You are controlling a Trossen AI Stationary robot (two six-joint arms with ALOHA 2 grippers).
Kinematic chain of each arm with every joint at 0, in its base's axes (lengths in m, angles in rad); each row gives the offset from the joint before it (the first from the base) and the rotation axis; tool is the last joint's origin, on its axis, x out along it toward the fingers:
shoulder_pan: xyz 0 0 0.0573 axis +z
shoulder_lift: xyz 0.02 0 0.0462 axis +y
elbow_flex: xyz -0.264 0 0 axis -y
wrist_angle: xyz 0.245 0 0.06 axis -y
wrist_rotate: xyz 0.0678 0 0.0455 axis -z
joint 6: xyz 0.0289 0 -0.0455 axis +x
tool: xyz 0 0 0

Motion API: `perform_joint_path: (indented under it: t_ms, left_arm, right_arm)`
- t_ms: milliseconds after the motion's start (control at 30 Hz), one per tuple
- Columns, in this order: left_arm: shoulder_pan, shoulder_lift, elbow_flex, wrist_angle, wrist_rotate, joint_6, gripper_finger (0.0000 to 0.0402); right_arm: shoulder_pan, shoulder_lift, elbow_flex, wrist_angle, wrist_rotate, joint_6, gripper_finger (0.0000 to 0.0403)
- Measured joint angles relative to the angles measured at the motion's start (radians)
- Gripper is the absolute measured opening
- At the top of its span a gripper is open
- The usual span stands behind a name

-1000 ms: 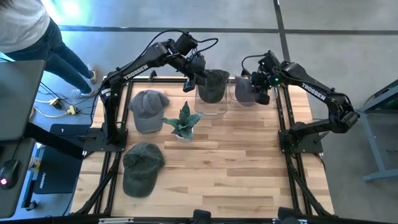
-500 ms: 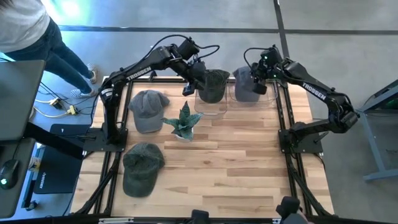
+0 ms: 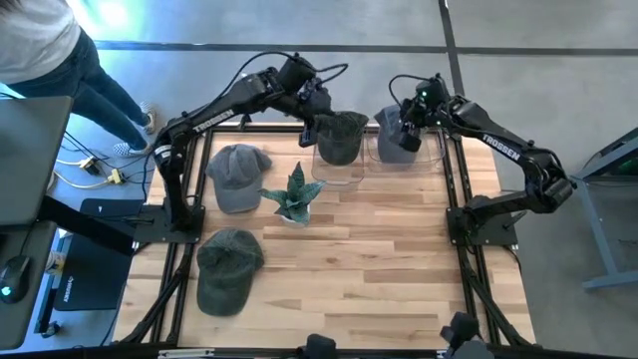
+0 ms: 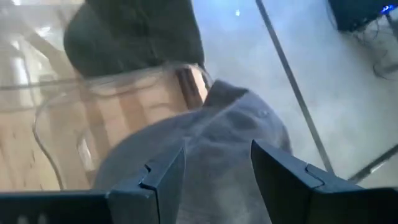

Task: Pick & Place hat
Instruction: Put the bottom gray cap into the right transparent bin

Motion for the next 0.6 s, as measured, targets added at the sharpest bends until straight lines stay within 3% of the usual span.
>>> perform_joint_path:
  t_ms: [100, 267, 467, 600]
  left_arm:
    - [-0.023, -0.017, -0.001, 0.012, -0.087, 0.011, 0.0174]
    - [-0.023, -0.048, 0.002, 0.000, -0.139, 0.045, 0.0174]
    - [-0.007, -0.043, -0.002, -0.051, -0.154, 0.059, 0.0174]
    - [0.011, -0.042, -0.012, -0.060, -0.141, 0.063, 0.0174]
  right_arm:
    - [-0.050, 0.002, 0.022, 0.011, 0.033, 0.012, 0.0181]
    - [-0.163, 0.111, 0.143, -0.103, -0.035, 0.054, 0.0206]
    - [-0.195, 0.342, 0.427, -0.390, -0.073, 0.089, 0.0232]
    - [-0.184, 0.457, 0.625, -0.567, -0.052, 0.016, 0.0230]
